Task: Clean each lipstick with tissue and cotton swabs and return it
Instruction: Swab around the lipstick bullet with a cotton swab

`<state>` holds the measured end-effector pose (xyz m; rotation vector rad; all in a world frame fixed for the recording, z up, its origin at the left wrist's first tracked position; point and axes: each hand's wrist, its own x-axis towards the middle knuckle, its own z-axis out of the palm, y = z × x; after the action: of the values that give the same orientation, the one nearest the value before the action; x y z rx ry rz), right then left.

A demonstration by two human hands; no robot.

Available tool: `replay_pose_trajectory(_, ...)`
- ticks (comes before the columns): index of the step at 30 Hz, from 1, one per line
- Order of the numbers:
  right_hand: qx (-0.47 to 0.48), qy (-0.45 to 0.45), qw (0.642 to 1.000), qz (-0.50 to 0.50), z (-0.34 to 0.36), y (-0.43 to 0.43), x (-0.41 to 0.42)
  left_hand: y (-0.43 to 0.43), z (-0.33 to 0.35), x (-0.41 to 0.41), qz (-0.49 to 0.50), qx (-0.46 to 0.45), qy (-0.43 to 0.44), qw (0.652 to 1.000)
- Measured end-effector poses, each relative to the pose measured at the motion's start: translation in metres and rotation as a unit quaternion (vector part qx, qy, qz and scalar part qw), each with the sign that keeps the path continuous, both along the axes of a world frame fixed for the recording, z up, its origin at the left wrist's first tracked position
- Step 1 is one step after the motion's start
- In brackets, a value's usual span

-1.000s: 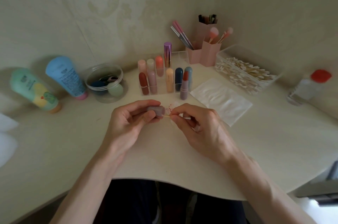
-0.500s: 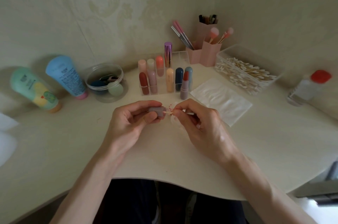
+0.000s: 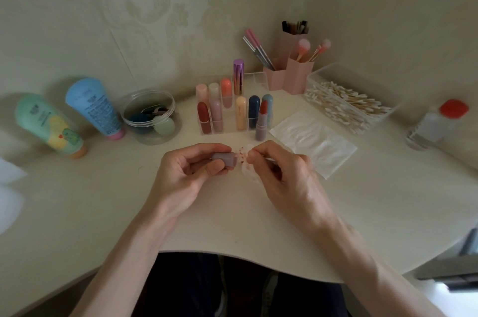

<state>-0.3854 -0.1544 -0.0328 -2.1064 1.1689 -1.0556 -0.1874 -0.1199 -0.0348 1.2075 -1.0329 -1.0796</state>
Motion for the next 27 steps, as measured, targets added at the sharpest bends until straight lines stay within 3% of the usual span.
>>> replay_pose_trajectory(9,0.011,-0.004,1.0,0.016,-0.007,-0.004,0.0,0.001,0.004,-0.002,0.014,0.0,0.018,1.0)
replay_pose_trajectory(21,0.1,-0.079,0.988,0.082,-0.007,-0.005,-0.002,0.002,0.003,0.0,0.019,-0.003,0.02,1.0)
replay_pose_trajectory(27,0.096,-0.107,0.989,0.027,-0.002,-0.012,-0.01,0.002,0.002,0.002,0.019,0.002,0.019,1.0)
